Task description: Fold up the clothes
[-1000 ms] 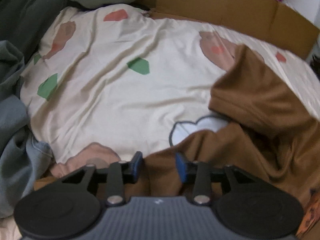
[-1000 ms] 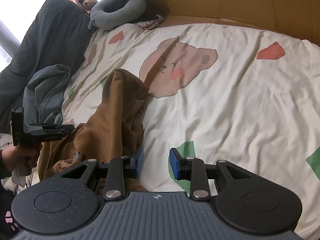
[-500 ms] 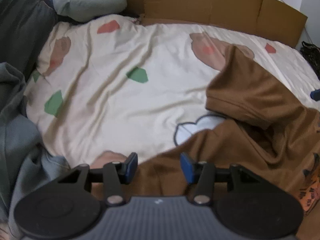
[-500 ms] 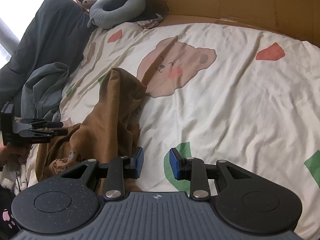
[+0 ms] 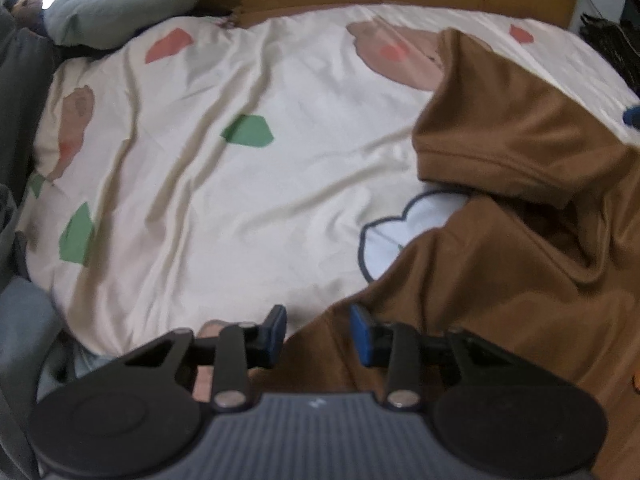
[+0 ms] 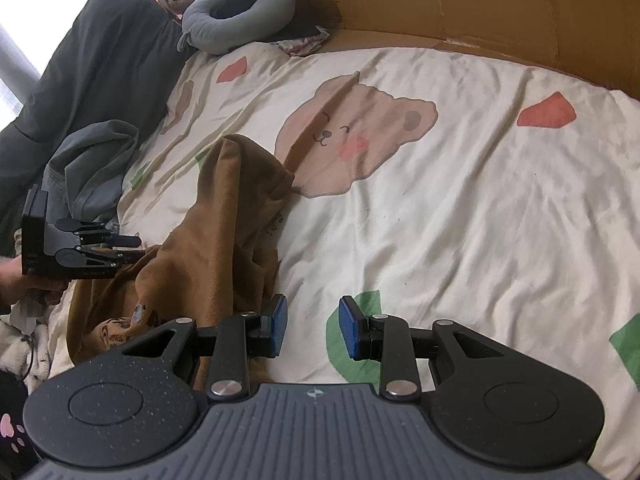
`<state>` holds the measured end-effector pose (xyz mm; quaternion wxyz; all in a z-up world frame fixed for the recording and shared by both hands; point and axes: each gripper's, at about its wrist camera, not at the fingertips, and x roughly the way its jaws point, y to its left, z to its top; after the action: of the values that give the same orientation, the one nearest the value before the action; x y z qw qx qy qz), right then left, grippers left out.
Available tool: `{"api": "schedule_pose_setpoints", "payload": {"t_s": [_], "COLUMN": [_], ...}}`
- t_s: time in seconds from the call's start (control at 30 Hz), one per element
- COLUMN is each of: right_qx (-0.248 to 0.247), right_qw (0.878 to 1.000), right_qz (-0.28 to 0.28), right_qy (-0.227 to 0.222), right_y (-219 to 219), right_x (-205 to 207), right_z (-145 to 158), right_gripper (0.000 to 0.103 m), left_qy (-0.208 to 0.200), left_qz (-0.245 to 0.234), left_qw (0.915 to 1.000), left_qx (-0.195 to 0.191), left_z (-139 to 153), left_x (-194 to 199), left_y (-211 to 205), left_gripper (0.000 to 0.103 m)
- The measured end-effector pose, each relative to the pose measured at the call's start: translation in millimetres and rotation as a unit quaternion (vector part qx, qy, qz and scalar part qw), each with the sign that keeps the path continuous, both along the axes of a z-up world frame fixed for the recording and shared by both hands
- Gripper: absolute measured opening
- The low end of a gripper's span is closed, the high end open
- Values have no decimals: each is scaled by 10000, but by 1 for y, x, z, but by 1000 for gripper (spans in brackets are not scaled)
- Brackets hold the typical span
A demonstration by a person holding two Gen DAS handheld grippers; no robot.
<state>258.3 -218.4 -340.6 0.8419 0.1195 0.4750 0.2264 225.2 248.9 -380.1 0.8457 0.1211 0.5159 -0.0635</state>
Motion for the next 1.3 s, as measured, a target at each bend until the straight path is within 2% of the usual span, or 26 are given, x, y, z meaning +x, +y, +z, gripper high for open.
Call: {"api": "schedule_pose_setpoints", "payload": {"t_s": [0.17, 0.3, 0.37, 0.5, 0.83, 0.9, 0.97, 1.3], "right_qx": [-101, -222, -274, -375, -631, -671, -687, -735], "right_qw": [9999, 9994, 9990, 9978, 9934, 9926, 9919, 9866], "right_qz": [91, 230, 303, 458, 800, 830, 880, 1187], "right_qy": [-53, -127, -172, -283, -524, -575, -603, -841], "right_y": [4, 11, 15, 24, 49, 53, 59, 89], "right_x": [9, 19, 25, 39, 79, 87, 95, 119], "right_z": [-1, -2, -3, -5, -18, -20, -22, -21], "right_gripper": [33, 33, 34, 43, 43, 43, 43, 43], "left_qy": [-20, 17, 46, 101, 59, 0, -62, -329], "left_qz": [-390, -680, -685, -585, -144, -78, -61, 303], "left_qw": [9985, 9966, 9968, 9980, 9996, 9997, 9998, 9980], "left_qx": [371, 465, 420, 233, -225, -240, -203, -440], "left_z": [-6, -7, -8, -7, -7, -7, -6, 7], "left_x": [0, -2, -4, -6, -8, -10, -14, -26], "left_y": [-14, -22, -23, -21, -10, -9, -8, 3], "left_gripper": [37, 24, 23, 23, 22, 18, 9, 6]}}
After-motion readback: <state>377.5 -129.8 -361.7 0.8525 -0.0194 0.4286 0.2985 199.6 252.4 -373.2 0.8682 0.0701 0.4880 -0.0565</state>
